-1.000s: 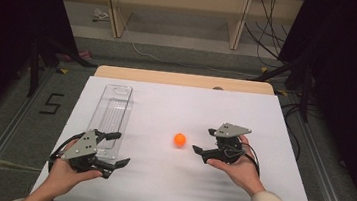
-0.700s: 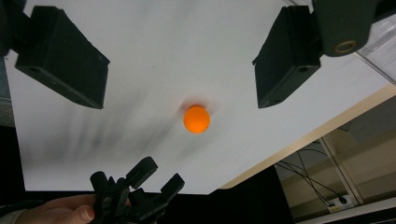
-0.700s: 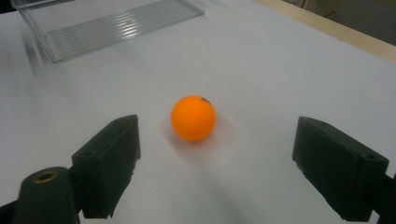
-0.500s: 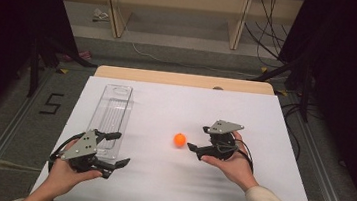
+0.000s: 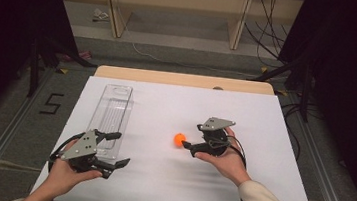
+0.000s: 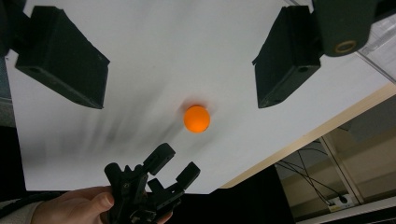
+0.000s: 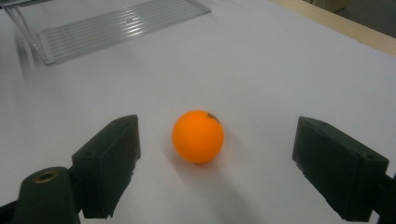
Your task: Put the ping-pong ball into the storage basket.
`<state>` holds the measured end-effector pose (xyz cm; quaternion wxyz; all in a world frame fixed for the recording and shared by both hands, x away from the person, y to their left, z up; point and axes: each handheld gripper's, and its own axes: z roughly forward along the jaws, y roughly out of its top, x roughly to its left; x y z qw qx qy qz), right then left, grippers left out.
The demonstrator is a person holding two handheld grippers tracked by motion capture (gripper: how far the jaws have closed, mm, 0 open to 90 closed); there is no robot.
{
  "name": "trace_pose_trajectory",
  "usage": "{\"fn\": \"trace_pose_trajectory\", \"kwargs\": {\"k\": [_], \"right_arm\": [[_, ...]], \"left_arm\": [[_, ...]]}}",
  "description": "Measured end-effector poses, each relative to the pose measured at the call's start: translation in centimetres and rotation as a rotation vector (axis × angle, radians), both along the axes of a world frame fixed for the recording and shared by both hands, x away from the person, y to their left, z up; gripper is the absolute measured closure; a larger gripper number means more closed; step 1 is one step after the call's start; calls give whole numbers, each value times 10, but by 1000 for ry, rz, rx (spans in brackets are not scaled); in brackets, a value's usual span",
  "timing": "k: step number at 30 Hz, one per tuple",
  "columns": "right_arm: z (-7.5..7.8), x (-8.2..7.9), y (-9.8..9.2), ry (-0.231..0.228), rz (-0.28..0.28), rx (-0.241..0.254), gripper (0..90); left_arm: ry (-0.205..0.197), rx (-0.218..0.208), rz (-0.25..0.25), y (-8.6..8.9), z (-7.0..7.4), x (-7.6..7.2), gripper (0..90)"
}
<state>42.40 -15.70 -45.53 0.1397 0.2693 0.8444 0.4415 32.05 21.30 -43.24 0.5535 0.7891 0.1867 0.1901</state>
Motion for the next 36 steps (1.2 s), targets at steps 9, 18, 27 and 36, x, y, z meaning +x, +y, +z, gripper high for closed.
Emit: {"fn": "trace_pose_trajectory", "kwargs": {"k": [9,18,27,36], "right_arm": [[-4,8,10,5,5,-7,161],[-9,13,19,18,13,-13,162],[-14,18,26,24,21,-25,162],[-20,22,33,36,29,-38,162]], "left_arm": [[1,-1,-3,0,0,0,173],[1,0,-3,0,0,0,173],[1,-1,-4,0,0,0,173],[1,0,-4,0,0,0,173]]}}
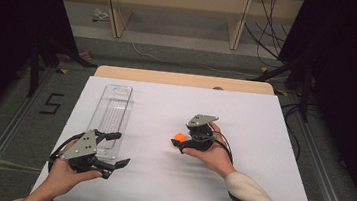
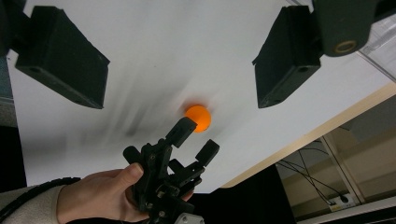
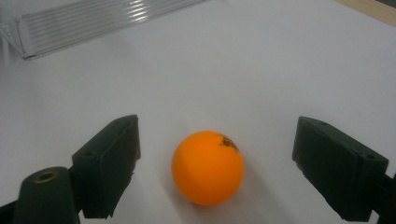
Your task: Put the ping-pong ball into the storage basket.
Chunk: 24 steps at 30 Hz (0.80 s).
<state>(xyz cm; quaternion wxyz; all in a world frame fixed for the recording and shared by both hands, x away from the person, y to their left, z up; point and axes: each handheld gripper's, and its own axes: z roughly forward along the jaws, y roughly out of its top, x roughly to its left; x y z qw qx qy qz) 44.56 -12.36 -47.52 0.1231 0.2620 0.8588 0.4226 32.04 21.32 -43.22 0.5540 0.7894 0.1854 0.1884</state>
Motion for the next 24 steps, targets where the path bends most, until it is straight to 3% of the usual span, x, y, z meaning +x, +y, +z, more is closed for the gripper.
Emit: {"fn": "trace_pose_trajectory", "kwargs": {"k": [24], "right_arm": [[-16,4,10,42,23,-36,222]], "left_arm": [[-1,-2,-1,0,0,0,173]]}}
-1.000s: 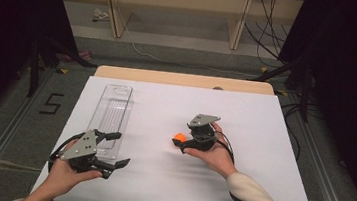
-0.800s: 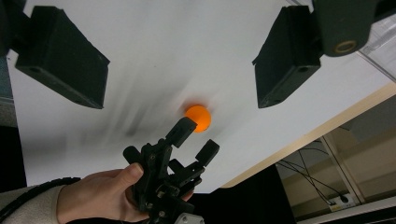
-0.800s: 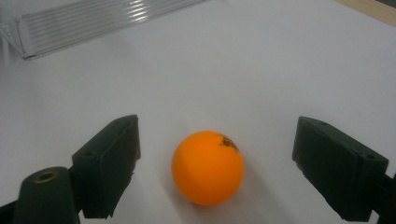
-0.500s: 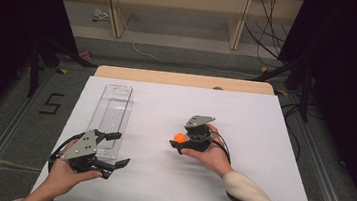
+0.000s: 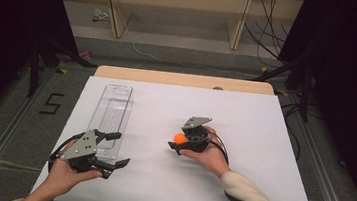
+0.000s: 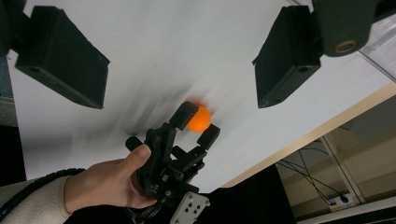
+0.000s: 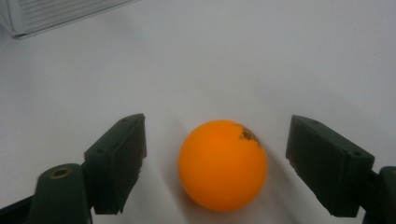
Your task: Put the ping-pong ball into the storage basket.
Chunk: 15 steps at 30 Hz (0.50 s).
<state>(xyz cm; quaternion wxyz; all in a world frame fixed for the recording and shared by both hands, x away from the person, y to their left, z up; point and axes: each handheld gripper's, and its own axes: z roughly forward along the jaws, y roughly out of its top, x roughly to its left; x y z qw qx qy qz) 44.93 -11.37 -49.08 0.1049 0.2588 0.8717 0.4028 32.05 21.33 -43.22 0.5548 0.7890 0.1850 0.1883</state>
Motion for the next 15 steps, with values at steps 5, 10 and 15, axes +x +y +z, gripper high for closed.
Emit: {"fn": "trace_pose_trajectory", "kwargs": {"k": [5,10,15], "right_arm": [[-1,0,1,3,1,-1,262],[-3,1,1,9,1,-3,308],[-2,2,1,12,-5,-8,368]], "left_arm": [[0,0,0,0,0,0,173],[2,-1,1,0,0,0,173],[0,0,-1,0,0,0,173]]}}
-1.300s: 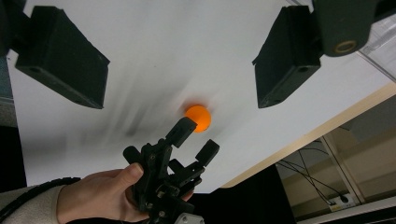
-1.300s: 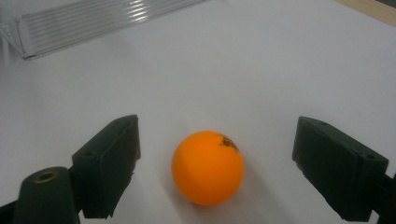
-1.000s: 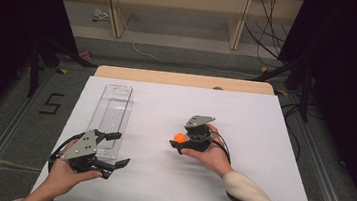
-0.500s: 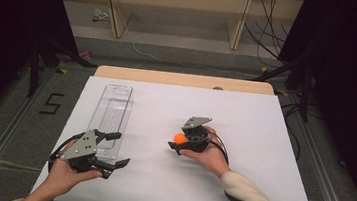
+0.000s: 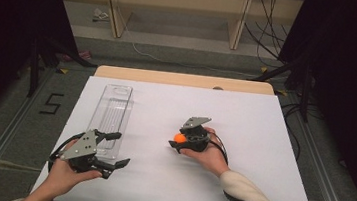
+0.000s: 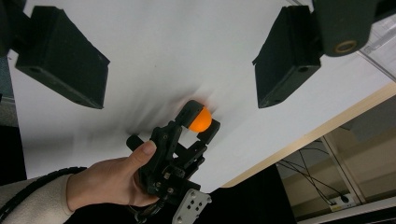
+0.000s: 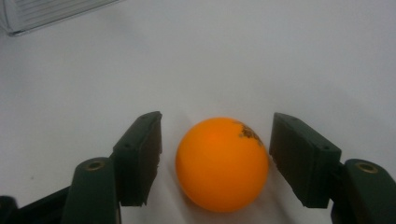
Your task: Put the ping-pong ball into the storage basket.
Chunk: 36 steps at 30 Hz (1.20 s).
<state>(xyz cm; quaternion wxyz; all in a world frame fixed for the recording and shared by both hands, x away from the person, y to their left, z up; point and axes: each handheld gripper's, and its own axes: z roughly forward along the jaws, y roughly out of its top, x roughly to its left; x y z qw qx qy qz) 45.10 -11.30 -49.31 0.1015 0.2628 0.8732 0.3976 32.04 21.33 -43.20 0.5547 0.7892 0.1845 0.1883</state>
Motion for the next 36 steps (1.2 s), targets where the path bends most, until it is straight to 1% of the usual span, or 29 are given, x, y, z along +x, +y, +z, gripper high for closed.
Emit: {"fn": "trace_pose_trajectory", "kwargs": {"k": [13,25,36], "right_arm": [[0,0,-1,1,14,-17,507],[1,0,-1,-5,13,-16,512],[8,0,-1,-23,9,0,513]], "left_arm": [[-2,2,0,0,0,0,173],[-2,2,0,0,0,0,172],[-3,1,0,0,0,0,173]]}}
